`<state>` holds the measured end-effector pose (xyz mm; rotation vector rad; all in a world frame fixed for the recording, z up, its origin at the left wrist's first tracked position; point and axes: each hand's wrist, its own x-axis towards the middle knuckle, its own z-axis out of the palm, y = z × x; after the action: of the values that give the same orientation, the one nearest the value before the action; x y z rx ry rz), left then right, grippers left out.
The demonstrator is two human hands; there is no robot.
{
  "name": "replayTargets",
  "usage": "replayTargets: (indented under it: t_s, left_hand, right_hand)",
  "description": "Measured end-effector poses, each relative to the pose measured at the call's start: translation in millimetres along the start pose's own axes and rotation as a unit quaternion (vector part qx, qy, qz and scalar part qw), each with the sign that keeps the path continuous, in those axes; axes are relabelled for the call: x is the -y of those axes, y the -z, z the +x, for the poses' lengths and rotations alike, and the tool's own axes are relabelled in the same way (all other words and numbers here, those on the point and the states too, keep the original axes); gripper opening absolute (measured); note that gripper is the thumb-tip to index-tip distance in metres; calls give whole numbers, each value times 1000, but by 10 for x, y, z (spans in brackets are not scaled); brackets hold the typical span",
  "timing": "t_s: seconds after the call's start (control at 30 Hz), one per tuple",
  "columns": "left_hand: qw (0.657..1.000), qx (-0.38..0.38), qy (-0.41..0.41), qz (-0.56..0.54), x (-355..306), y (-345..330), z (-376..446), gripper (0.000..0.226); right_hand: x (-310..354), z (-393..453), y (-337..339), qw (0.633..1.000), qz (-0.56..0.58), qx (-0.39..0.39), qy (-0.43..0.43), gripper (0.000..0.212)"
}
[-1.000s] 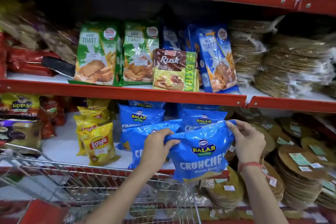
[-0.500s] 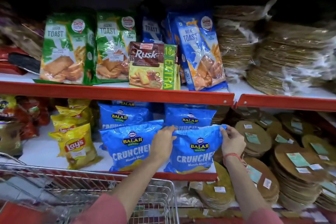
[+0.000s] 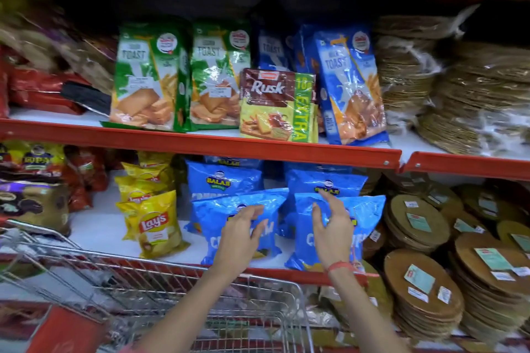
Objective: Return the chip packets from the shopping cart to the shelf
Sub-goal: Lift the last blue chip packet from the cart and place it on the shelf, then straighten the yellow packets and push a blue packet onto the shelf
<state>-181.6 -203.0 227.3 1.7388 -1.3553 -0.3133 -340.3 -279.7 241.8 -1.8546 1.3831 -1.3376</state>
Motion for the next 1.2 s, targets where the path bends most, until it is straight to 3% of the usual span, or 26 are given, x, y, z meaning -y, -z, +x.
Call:
replayTargets:
  t_s: [0.13,0.3,0.37,0.43,0.5,0.6,0.7,0.8,0.97,1.2]
  left_hand:
    - [998,-54,14,-13,397,542,-108,18]
    - [984,-155,89,-12,1117,1316,-155,14]
    - [974,-182,134,-13,1413,1591,-162,22]
    - [965,-190,180,-7,1652,1801,-152,47]
    - [964,-179,194,19,1854,1959,-102,65]
    - [970,-135,197,48,2085,2155,99,35]
    - [980,-37,174,86,2238,2291,354,28]
    - [982,44,139,122,2311,2368,499,17]
    - [984,43,97,142,2445,2561,587,17]
    - [976,32,123,177,2471,2795,672,16]
  right_hand:
    - [462,-335,-488,996,43,64,39,17]
    - [998,-608,-1251,981,74,159,77,13]
    - [1185,-690,-1602,975,77,197,69,14]
    - [1316,-758,-1952,968,57,242,44,21]
    - [1404,-741,-2247,964,-3,263,39,33]
    - [1508,-493,-2492,949,-118,287,53,43]
    - [1561,-247,-2611,915,-204,348,34,33]
    - [1594,-217,-2678,908,-228,351,16,17]
    - [1654,-307,-2805,917,-199,345,-3,10]
    - [1742,-450,-3054,921,-188,341,7,13]
